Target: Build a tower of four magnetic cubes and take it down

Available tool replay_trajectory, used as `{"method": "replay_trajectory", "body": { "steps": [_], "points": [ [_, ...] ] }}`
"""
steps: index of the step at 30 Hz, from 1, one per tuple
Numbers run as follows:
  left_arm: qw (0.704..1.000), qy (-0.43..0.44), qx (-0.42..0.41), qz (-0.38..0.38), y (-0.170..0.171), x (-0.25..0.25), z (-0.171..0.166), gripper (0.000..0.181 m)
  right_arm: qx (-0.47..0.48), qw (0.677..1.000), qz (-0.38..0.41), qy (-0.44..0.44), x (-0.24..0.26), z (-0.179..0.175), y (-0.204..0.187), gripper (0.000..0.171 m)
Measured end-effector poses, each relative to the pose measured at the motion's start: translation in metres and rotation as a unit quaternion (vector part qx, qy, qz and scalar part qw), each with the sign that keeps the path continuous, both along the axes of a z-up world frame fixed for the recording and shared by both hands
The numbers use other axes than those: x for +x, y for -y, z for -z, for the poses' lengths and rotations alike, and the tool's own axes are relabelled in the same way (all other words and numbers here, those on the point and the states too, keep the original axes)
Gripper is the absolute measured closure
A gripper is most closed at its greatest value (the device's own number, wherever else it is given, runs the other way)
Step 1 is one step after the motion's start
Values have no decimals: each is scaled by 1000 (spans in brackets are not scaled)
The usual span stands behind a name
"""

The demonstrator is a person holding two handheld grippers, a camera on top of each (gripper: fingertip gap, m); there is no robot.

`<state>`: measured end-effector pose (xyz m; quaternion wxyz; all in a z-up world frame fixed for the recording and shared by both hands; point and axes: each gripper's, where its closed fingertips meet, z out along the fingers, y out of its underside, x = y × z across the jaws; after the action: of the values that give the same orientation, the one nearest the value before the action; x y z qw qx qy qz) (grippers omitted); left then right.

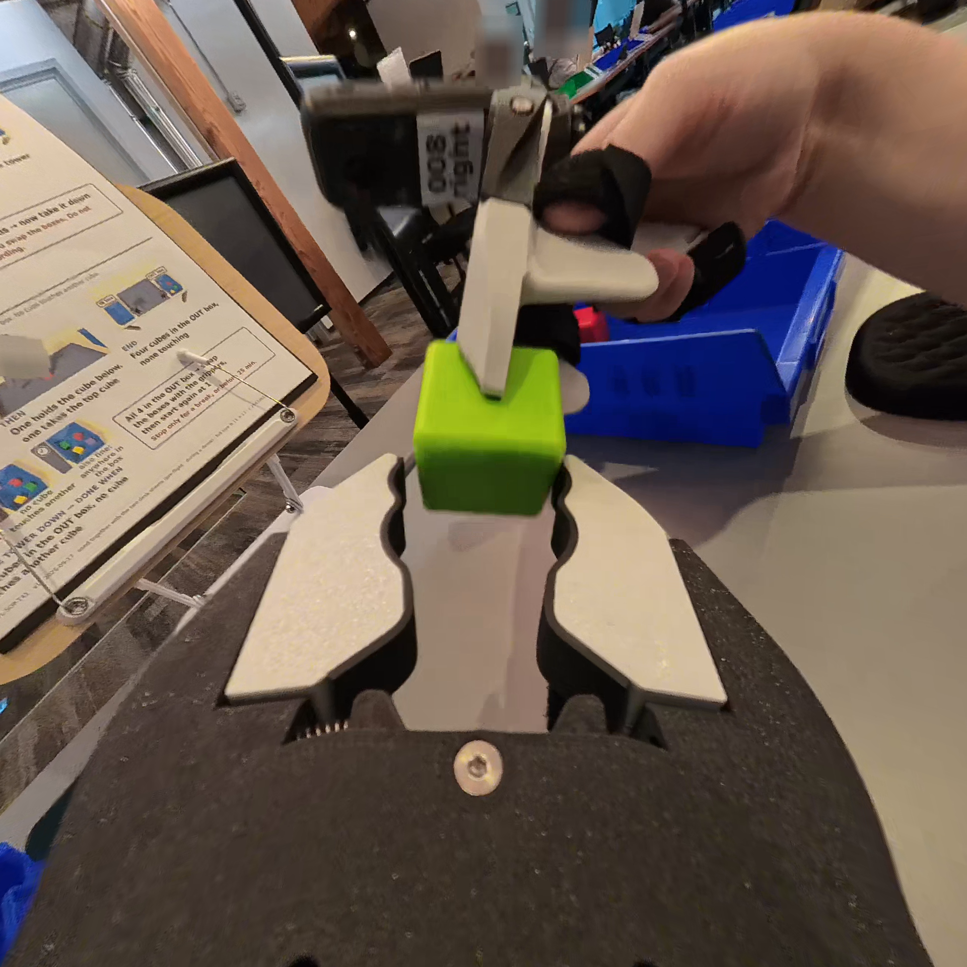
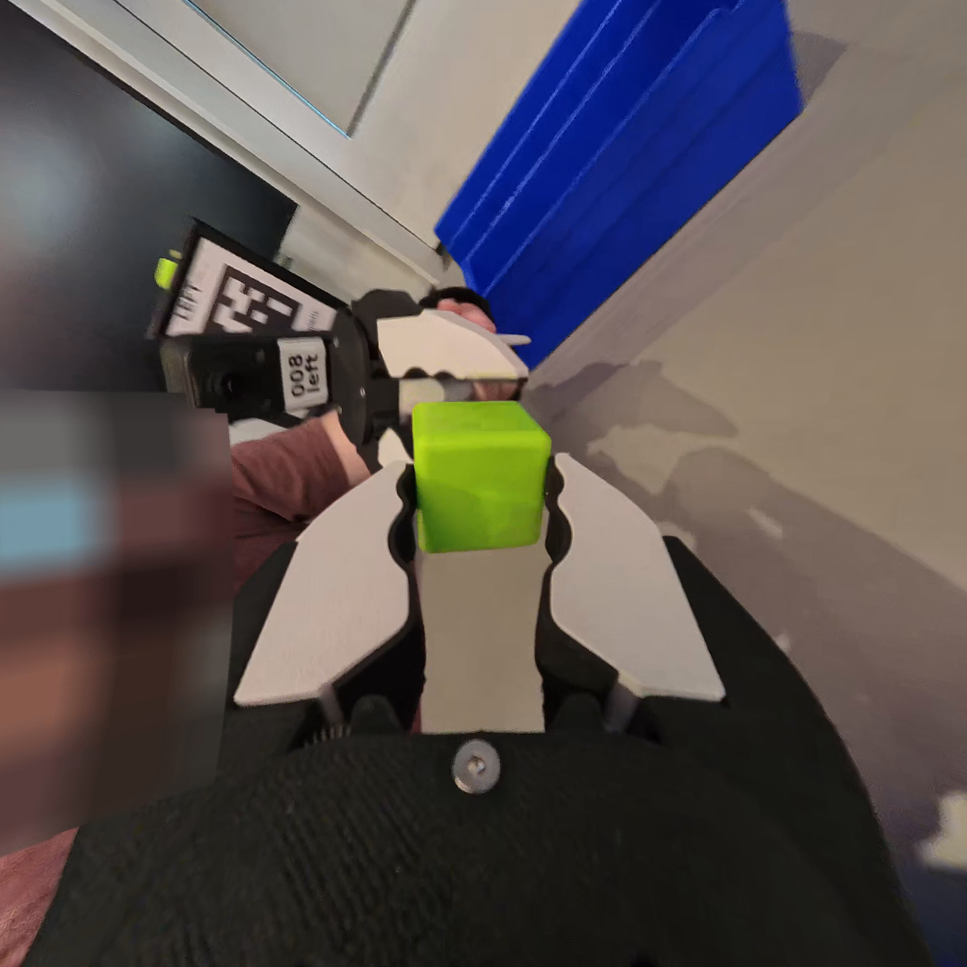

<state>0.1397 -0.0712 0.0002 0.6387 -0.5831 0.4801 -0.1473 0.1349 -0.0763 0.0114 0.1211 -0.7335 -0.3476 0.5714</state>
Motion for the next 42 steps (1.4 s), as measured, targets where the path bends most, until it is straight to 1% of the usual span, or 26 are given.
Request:
{"method": "replay_trajectory", "body": {
  "steps": [2, 3, 4, 6, 7, 9, 10, 11, 13, 15, 18, 21, 22, 25, 26, 28, 30, 32, 33, 35, 37, 38, 40, 42],
  "points": [
    [1000, -1, -20, -3, 1, 0, 2, 128, 55, 997, 22, 47, 30, -5, -5, 122],
    [1000, 0, -27, -1, 1, 1, 2, 127, 95, 990, 51, 93, 55, -3, -12, 122],
    [999, -1, -32, -3, 1, 0, 2, 128, 140, 974, 86, 154, 86, 2, -20, 122],
    [999, -9, -44, -8, -1, -2, 3, 127, 215, 928, 129, 274, 155, 18, -30, 122],
    [999, -10, -48, -3, 0, -2, 2, 127, 242, 903, 129, 331, 186, 29, -31, 122],
    [998, -11, -56, 6, 1, -2, 1, 127, 274, 857, 101, 424, 237, 58, -25, 122],
    [998, -13, -59, 7, 1, -2, 0, 127, 268, 841, 88, 462, 257, 72, -21, 122],
    [998, -17, -63, 10, 2, -2, 1, 127, 246, 832, 84, 490, 271, 84, -17, 122],
    [997, -25, -66, 11, 2, -3, 2, 127, 200, 824, 92, 522, 289, 100, -15, 122],
    [998, -26, -62, 8, 1, -5, 1, 128, 172, 814, 93, 548, 300, 111, -16, 122],
    [997, -28, -67, 10, 2, -6, 1, 128, 140, 801, 71, 577, 307, 128, -12, 122],
    [997, -31, -66, 11, 2, -7, 1, 128, 116, 778, 61, 615, 319, 142, -14, 122],
    [997, -31, -65, 11, 2, -7, 1, 128, 111, 776, 65, 618, 319, 145, -16, 122],
    [997, -36, -62, 11, 2, -7, 1, 127, 77, 785, 75, 610, 315, 150, -12, 120],
    [998, -36, -60, 9, 2, -8, 0, 126, 67, 781, 79, 615, 317, 150, -10, 119],
    [999, -23, -49, -2, 0, -11, -7, 126, 76, 774, 96, 621, 320, 144, -10, 119],
    [999, -9, -46, -14, -3, -17, -18, 126, 107, 773, 121, 613, 319, 125, -13, 119],
    [997, -13, -57, -50, -11, -33, -31, 121, 184, 773, 167, 584, 315, 92, -25, 119],
    [995, -15, -62, -75, -16, -46, -40, 120, 231, 764, 205, 566, 316, 69, -35, 120],
    [989, 0, -65, -136, -27, -83, -65, 122, 296, 743, 301, 520, 325, 26, -51, 120],
    [976, 34, -64, -207, -38, -134, -94, 123, 296, 738, 406, 451, 338, 1, -63, 120],
    [966, 46, -62, -247, -42, -164, -105, 124, 273, 740, 446, 423, 346, -1, -68, 116],
    [938, 55, -55, -336, -48, -231, -119, 122, 211, 738, 495, 407, 367, 13, -74, 115],
    [895, 37, -56, -440, -49, -306, -118, 120, 158, 735, 504, 426, 384, 39, -76, 114]
  ]
}}
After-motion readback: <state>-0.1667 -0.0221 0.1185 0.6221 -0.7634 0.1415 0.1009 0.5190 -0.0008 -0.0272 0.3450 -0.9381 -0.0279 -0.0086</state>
